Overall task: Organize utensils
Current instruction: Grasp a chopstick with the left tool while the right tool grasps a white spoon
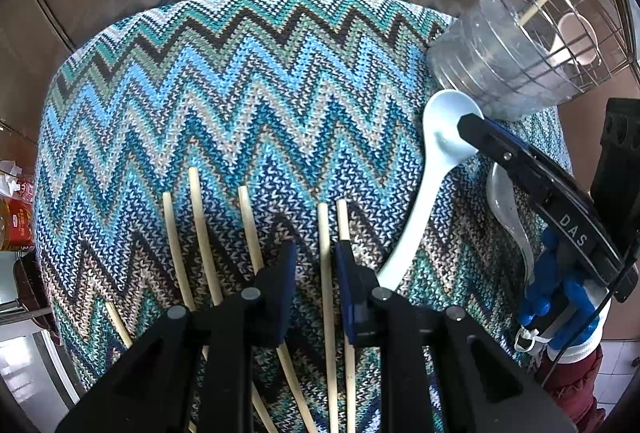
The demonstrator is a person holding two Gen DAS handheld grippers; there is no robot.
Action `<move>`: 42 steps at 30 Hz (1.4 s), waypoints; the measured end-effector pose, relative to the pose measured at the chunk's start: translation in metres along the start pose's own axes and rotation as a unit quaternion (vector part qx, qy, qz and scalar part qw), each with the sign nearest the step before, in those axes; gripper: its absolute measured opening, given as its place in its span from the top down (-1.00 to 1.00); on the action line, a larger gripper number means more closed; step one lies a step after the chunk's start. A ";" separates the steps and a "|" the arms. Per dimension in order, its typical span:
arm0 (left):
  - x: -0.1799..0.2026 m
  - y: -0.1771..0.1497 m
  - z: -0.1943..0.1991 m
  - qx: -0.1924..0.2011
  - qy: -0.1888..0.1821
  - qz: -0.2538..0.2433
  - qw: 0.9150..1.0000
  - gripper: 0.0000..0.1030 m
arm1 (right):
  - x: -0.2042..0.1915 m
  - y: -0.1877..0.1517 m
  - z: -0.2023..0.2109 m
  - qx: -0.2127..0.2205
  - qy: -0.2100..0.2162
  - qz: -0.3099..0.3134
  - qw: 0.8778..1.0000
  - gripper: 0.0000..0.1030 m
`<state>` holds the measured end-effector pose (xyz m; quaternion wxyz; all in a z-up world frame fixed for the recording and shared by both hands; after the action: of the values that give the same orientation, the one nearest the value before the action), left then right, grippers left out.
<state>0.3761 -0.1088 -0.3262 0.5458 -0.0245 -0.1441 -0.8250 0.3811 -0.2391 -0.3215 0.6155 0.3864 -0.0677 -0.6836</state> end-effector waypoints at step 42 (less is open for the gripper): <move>0.038 -0.003 0.005 0.023 -0.020 -0.001 1.000 0.91 | -0.021 -0.002 0.018 0.023 0.010 0.026 0.999 0.88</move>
<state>0.3577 -0.1401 -0.3148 0.5427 -0.0288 -0.1739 -0.8212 0.3679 -0.2269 -0.3011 0.6243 0.4059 -0.0873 -0.6617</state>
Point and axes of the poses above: each gripper's, at about its wrist camera, not at the fingertips, and z roughly against the way its jaws point, x to its right, y to its top, the point moved 7 cm from there along -z, roughly the way its jaws point, and after that the axes turned 2 degrees about -z, right-handed, at the moved point
